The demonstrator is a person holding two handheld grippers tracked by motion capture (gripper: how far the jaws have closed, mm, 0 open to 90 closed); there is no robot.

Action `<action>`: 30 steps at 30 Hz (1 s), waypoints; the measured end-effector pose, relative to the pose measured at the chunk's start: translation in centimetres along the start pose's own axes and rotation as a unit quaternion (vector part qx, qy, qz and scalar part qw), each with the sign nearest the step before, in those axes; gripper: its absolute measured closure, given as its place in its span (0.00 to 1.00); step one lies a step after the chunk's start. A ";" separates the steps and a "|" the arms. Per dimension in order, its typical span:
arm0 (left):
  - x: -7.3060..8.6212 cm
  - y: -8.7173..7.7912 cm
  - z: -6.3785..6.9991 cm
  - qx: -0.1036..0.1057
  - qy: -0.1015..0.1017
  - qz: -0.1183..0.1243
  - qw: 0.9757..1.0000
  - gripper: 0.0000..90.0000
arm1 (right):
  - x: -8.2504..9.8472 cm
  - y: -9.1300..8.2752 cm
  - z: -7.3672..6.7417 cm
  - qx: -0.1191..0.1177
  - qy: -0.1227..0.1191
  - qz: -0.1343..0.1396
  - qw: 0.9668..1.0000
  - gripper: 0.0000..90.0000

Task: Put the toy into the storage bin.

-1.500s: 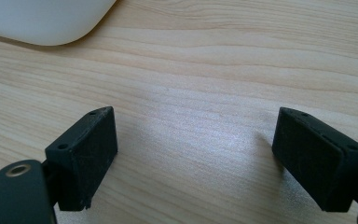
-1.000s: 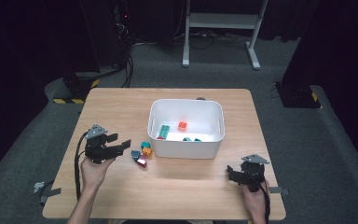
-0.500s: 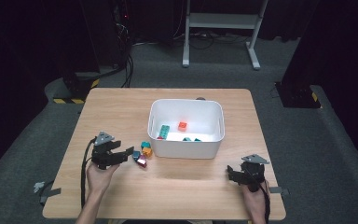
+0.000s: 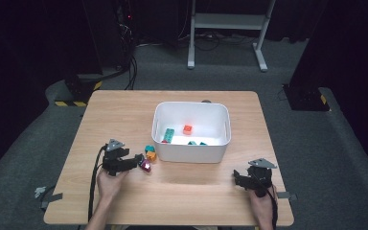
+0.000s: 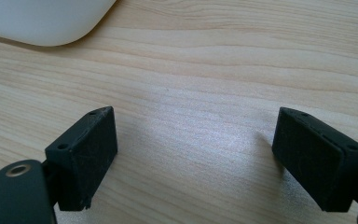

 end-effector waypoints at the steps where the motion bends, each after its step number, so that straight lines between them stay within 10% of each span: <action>1: 0.1 0.2 0.0 0.001 0.000 -0.002 1.000 0.39 | 0.0 0.0 0.0 0.000 0.000 0.000 1.000 0.15; 30: 1.0 2.3 0.7 -0.001 0.003 -0.013 1.000 0.61 | 0.0 0.0 0.0 0.000 0.000 0.000 1.000 0.15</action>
Point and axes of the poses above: each handheld gripper's, and its own axes: y roughly forward along the jaws, x roughly out of its underside, z roughly to its right, the point moved 8 cm from there along y, roughly forward along the jaws, and after that the axes turned 8 degrees about -x, right-handed, at the moved point
